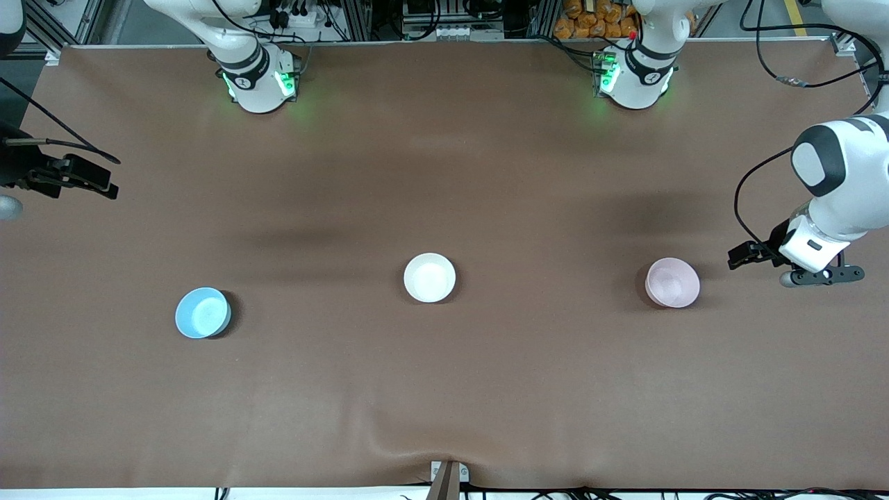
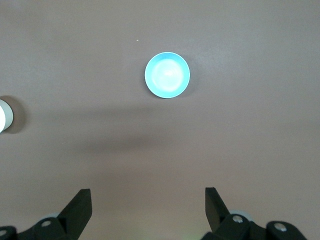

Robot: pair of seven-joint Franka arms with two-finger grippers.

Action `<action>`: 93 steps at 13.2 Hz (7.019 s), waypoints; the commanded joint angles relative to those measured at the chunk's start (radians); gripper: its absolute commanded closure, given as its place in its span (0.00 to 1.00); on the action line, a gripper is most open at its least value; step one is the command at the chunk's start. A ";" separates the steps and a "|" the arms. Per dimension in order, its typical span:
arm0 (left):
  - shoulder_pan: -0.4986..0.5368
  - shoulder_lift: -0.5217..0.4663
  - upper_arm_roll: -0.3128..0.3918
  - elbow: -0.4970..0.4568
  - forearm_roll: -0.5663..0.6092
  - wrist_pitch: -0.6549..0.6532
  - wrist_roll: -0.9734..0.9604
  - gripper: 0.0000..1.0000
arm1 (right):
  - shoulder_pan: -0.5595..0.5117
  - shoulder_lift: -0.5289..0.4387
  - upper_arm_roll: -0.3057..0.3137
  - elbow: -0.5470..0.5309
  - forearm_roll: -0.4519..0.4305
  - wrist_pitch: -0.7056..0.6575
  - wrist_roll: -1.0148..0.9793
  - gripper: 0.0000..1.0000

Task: Stack pink and blue bowls on white bowl
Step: 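Lower the left gripper onto the pink bowl rim, then grasp the pink bowl with the left gripper while the right gripper reaches blue, then grasp the blue bowl rim with the right gripper while the left gripper lifts pink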

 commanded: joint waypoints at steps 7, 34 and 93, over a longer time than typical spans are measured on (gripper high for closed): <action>0.004 0.083 -0.010 0.015 -0.089 0.069 0.021 0.00 | 0.003 -0.006 0.002 -0.002 -0.001 -0.003 0.007 0.00; 0.007 0.241 -0.064 -0.034 -0.127 0.281 0.070 0.04 | 0.003 -0.004 0.002 -0.002 -0.001 0.002 0.006 0.00; -0.005 0.040 -0.391 0.273 -0.385 -0.262 -0.416 1.00 | -0.098 0.565 0.005 -0.270 0.033 0.859 0.141 1.00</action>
